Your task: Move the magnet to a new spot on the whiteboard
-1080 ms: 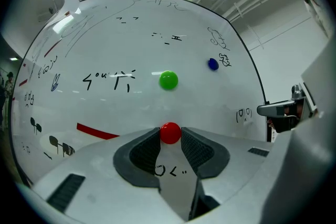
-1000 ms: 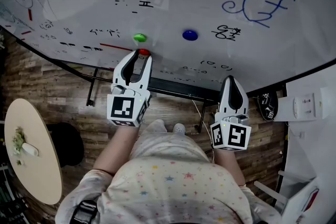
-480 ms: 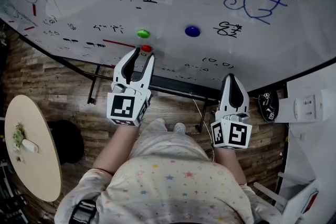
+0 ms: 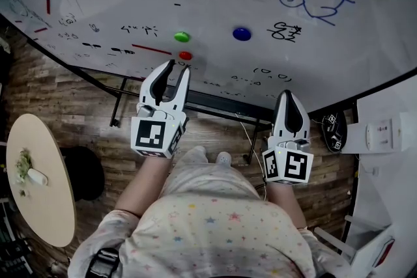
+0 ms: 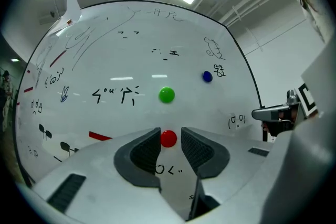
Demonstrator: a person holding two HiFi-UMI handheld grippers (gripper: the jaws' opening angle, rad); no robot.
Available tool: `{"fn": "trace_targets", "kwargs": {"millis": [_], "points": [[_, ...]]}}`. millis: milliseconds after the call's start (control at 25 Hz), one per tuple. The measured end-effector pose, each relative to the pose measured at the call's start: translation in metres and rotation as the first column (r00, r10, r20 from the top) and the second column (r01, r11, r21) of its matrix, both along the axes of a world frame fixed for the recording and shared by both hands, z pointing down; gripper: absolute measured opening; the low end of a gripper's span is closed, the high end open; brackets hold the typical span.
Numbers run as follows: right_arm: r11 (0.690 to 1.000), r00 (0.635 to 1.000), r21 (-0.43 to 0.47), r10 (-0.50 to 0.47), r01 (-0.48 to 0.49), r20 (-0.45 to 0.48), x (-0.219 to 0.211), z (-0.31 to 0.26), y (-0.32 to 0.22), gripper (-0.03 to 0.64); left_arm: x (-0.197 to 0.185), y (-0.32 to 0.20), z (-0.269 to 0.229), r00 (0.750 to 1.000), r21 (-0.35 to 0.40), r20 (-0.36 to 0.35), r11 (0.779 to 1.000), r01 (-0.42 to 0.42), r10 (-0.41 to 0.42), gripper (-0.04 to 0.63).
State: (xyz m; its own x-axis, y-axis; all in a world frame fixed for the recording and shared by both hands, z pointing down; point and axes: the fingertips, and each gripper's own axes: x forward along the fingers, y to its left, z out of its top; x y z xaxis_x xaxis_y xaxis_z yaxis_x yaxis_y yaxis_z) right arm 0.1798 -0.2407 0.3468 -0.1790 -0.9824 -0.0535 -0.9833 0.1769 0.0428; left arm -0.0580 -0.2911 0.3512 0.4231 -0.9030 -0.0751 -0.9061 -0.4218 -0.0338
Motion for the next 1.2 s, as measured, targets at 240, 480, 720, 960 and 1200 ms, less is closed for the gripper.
{"fn": "trace_targets", "kwargs": {"millis": [240, 480, 720, 960, 1200], "points": [[1.0, 1.0, 0.001, -0.01, 0.01, 0.0, -0.003, 0.0, 0.004, 0.0, -0.003, 0.01, -0.003, 1.0, 0.01, -0.012, 1.0, -0.002, 0.002, 0.075], [1.0, 1.0, 0.0, -0.024, 0.024, -0.004, -0.008, 0.0, 0.009, 0.0, -0.004, 0.017, -0.001, 1.0, 0.008, -0.017, 1.0, -0.005, 0.005, 0.037], [0.999, 0.999, 0.002, -0.034, 0.034, -0.014, -0.01, 0.0, 0.013, 0.0, 0.0, 0.021, 0.002, 1.0, -0.003, -0.023, 1.0, -0.022, 0.022, 0.023], [0.999, 0.999, 0.003, -0.032, 0.032, -0.016, -0.008, 0.0, 0.015, 0.0, 0.004, 0.022, 0.002, 0.999, -0.005, -0.021, 1.0, -0.029, 0.028, 0.018], [0.999, 0.999, 0.001, -0.034, 0.034, -0.014, -0.009, 0.001, 0.015, 0.0, 0.005, 0.023, 0.002, 0.999, -0.004, -0.022, 0.999, -0.034, 0.033, 0.014]]}}
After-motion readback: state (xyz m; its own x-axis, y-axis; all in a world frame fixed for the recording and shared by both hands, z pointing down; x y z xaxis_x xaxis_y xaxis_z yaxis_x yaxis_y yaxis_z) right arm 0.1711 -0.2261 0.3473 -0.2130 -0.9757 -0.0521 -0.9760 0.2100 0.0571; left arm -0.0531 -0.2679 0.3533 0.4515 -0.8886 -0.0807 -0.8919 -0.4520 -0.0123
